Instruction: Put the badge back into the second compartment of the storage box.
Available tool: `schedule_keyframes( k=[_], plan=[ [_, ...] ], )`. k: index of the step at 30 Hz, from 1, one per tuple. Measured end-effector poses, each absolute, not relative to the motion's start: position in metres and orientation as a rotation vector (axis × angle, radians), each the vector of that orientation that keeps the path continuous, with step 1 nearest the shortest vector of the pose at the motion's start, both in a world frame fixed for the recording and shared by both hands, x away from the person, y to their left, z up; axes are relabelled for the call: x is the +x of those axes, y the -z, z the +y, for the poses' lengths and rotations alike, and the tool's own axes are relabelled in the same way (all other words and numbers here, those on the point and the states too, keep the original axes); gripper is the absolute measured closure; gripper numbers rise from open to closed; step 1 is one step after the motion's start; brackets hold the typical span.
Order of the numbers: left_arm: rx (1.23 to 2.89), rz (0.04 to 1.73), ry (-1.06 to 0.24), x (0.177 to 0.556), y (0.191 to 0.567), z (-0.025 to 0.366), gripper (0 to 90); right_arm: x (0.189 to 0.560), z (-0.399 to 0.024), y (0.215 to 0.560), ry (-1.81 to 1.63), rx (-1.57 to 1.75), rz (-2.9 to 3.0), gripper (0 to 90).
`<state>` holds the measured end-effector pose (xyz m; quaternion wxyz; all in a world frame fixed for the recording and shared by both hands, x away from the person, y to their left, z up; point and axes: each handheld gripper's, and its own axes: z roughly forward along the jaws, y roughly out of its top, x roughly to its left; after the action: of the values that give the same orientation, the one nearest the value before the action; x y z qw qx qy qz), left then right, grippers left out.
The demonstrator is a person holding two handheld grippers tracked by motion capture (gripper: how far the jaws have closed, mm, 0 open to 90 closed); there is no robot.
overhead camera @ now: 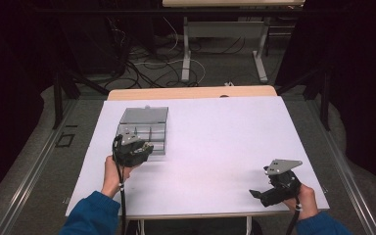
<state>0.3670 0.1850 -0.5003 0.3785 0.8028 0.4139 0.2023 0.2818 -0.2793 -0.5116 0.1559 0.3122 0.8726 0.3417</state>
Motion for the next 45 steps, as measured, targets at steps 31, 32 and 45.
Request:
schedule_keyframes(
  k=[31, 32, 45],
  plan=[
    [2.040, 1.093, -0.564, 0.387, 0.495, 0.197, 58.5, 0.282, -0.280, 0.511, -0.970, 0.898, 2.520, 4.0],
    [2.041, 1.091, -0.566, 0.388, 0.494, 0.198, 58.5, 0.283, -0.280, 0.512, -0.976, 0.897, 2.517, 4.0],
    [2.024, 1.086, -0.581, 0.399, 0.487, 0.198, 58.5, 0.283, -0.279, 0.512, -0.972, 0.908, 2.506, 4.0]
  ],
)
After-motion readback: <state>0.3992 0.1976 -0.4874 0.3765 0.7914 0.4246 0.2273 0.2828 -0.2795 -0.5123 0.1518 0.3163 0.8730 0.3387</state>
